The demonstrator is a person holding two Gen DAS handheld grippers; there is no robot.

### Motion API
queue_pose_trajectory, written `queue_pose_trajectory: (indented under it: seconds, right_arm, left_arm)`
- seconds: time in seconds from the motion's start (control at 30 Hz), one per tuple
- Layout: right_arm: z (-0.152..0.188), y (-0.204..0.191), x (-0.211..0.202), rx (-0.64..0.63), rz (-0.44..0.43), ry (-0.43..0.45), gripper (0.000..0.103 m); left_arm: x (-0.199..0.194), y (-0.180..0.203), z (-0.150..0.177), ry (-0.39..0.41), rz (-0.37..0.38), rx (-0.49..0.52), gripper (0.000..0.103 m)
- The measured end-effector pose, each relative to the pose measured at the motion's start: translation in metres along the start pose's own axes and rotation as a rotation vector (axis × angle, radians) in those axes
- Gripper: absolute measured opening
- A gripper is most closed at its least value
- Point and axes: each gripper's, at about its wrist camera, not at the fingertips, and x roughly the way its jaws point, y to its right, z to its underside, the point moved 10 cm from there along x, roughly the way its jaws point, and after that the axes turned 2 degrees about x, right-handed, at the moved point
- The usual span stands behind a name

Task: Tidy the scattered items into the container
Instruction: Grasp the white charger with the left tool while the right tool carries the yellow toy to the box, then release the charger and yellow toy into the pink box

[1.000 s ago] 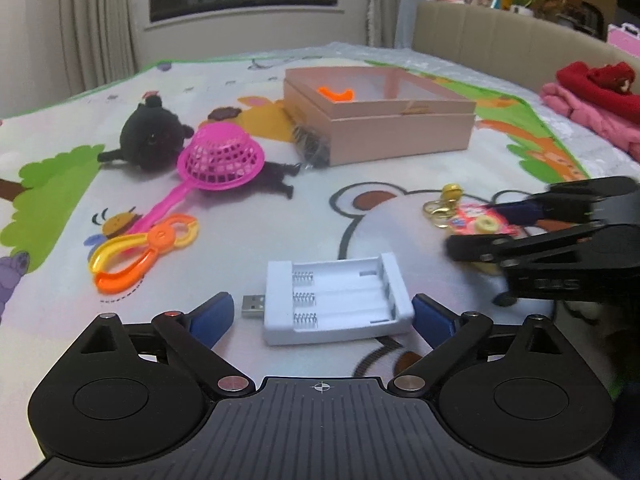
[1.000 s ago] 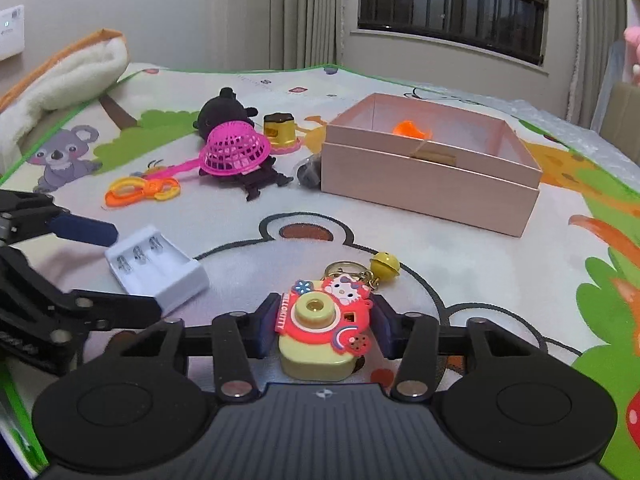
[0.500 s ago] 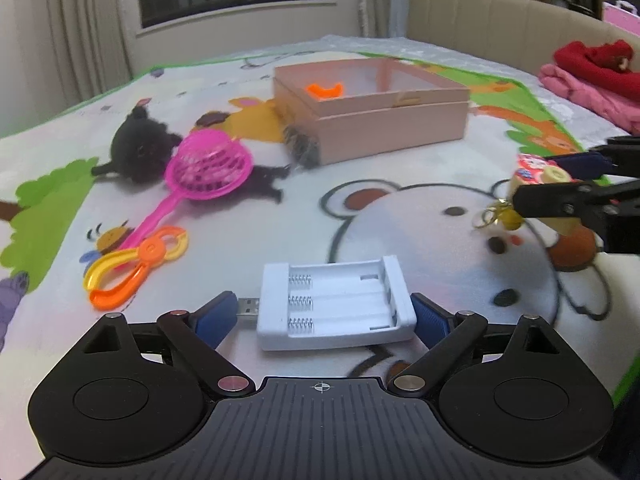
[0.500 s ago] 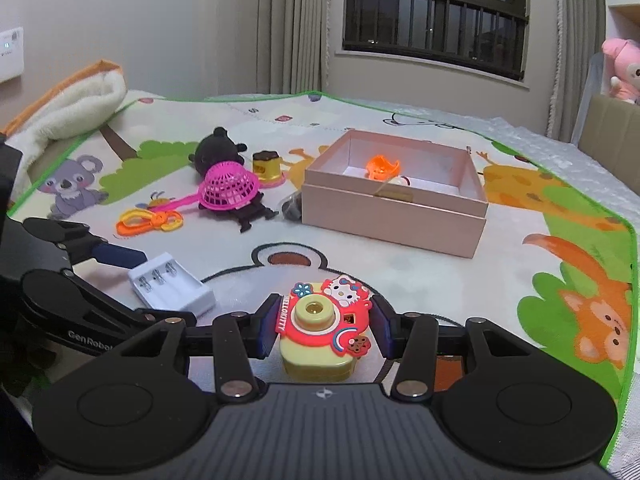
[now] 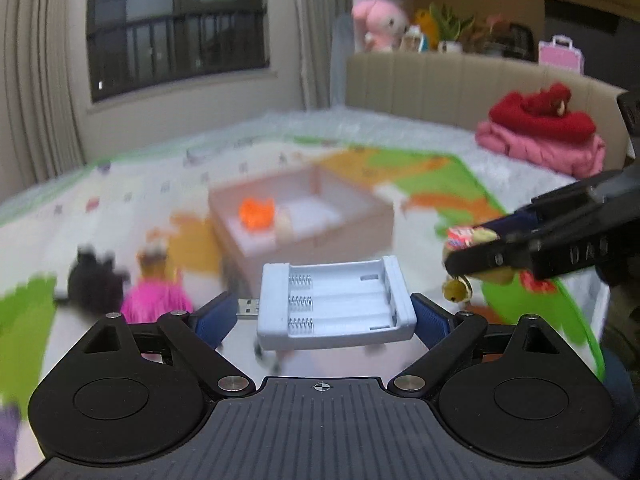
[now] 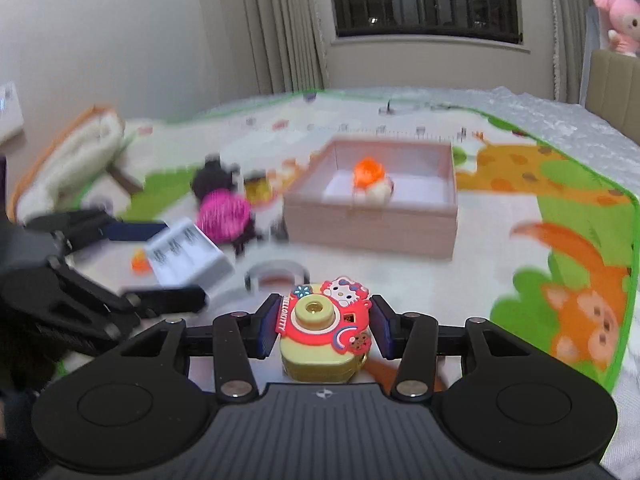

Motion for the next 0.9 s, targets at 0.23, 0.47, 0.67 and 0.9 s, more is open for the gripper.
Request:
queue_pose_trajectory:
  seconds: [0.23, 0.47, 0.67, 0.9]
  right_arm:
    - [-0.149, 0.023, 0.026, 0.057, 0.047, 0.180, 0.065]
    - [-0.170, 0.038, 0.047, 0.060, 0.139, 0.209, 0.083]
    - [-0.100, 0.014, 0.086, 0.009, 0.144, 0.106, 0.084]
    - [-0.014, -0.083, 0.136, -0.156, 0.028, 0.019, 0.084]
  left_arm:
    - [0.070, -0.049, -0.092, 0.118, -0.104, 0.003, 0.100]
    - [0.050, -0.096, -0.028, 0.033, -0.155, -0.095, 0.102]
    - [0.015, -0.132, 0.083, -0.163, -0.285, -0.272, 0.102]
    - [-0.020, -0.160, 0.135, -0.161, -0.436, -0.272, 0.103]
